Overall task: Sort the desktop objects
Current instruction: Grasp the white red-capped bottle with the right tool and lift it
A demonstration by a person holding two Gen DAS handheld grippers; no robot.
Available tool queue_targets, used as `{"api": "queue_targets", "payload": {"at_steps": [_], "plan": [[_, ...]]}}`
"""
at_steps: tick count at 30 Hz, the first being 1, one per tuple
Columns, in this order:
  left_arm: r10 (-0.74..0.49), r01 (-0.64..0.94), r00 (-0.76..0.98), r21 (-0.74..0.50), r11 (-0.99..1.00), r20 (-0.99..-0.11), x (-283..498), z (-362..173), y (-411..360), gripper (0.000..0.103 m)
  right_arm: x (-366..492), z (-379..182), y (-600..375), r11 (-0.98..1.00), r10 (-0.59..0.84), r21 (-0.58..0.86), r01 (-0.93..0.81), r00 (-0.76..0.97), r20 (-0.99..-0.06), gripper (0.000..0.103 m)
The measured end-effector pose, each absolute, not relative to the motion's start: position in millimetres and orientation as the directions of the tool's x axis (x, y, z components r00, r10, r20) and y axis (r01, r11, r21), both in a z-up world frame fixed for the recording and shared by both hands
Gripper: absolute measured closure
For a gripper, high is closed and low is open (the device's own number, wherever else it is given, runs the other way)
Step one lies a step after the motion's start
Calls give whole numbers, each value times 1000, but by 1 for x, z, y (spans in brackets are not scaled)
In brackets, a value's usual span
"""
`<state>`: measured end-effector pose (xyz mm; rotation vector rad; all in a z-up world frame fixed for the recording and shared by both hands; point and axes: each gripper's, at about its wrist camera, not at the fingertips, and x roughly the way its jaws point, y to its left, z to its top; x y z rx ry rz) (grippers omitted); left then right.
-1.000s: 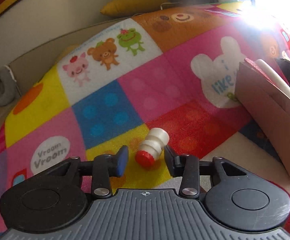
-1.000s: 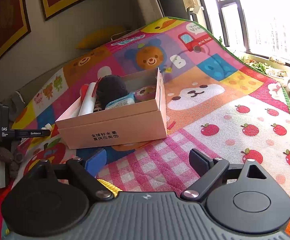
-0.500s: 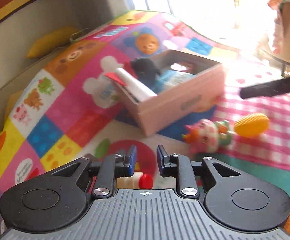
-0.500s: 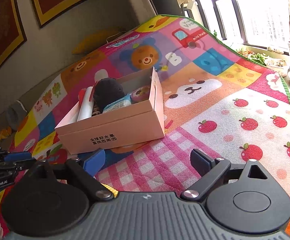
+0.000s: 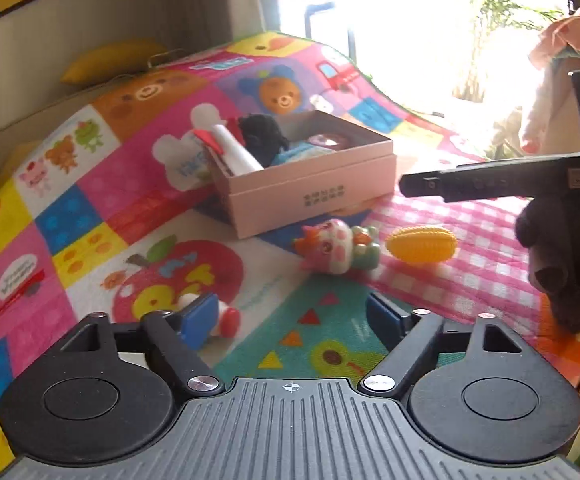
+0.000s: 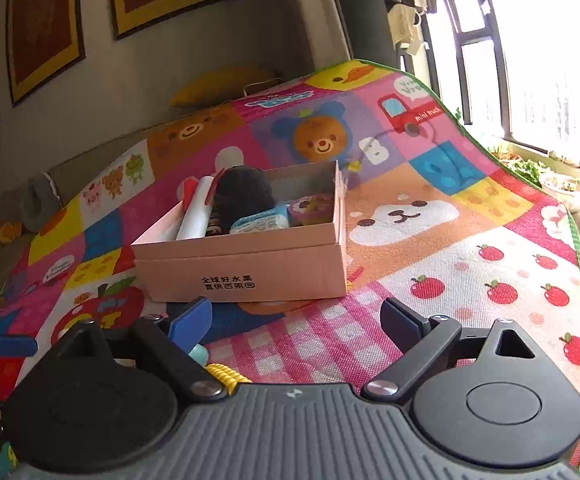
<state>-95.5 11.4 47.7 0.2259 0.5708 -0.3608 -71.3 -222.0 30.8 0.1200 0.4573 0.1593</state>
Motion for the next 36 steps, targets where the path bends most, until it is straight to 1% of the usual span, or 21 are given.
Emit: {"api": "queue_targets", "payload": {"at_steps": [1, 2, 3, 5, 7, 9, 12, 16, 17, 18, 19, 20, 24, 27, 30, 36], "plan": [[-226, 343, 805, 120, 932, -549, -95, 49, 22, 4, -74, 35, -212, 978, 204, 121, -168, 880, -430, 18], [-184, 295, 820, 125, 947, -543, -91, 51, 33, 5, -77, 40, -201, 970, 241, 99, -220, 866, -437, 29], [-146, 247, 829, 119, 962, -540, -86, 52, 45, 3, -80, 45, -188, 954, 294, 90, -285, 841, -455, 41], [-91, 162, 847, 91, 983, -524, -79, 54, 66, 1, -81, 50, -158, 906, 404, 104, -411, 762, -507, 51], [-41, 87, 869, 70, 994, -493, -75, 59, 87, 0, -80, 48, -129, 864, 468, 115, -491, 698, -542, 52], [-13, 51, 885, 69, 996, -466, -76, 61, 102, 0, -77, 42, -102, 839, 481, 78, -539, 666, -571, 52], [-13, 41, 892, 53, 998, -451, -79, 60, 117, 0, -69, 33, -74, 819, 465, 16, -573, 648, -603, 52], [-26, 36, 889, 15, 999, -458, -81, 52, 129, 0, -51, 23, -55, 800, 470, 32, -600, 591, -655, 52], [-28, 35, 887, 5, 999, -461, -81, 50, 131, 0, -47, 21, -51, 798, 465, 28, -602, 587, -663, 55], [-34, 33, 885, -10, 999, -464, -81, 48, 133, 0, -44, 19, -48, 795, 464, 29, -606, 577, -672, 67], [-39, 33, 884, -21, 999, -466, -81, 46, 134, 0, -41, 19, -47, 793, 462, 32, -609, 567, -682, 72], [-45, 35, 883, -30, 999, -467, -81, 45, 134, 0, -41, 20, -46, 797, 456, 27, -604, 570, -683, 81], [-85, 63, 881, -62, 996, -465, -83, 41, 129, 0, -49, 34, -57, 794, 458, 16, -608, 580, -674, 82], [-147, 127, 876, -74, 989, -460, -85, 40, 115, 0, -61, 49, -76, 794, 446, -8, -608, 591, -672, 82], [-236, 231, 857, -69, 971, -457, -89, 39, 93, 0, -69, 62, -95, 800, 402, -32, -600, 575, -713, 82], [-426, 477, 774, -10, 879, -468, -101, 32, 38, 0, -76, 71, -127, 822, 313, -50, -568, 523, -793, 82]]}}
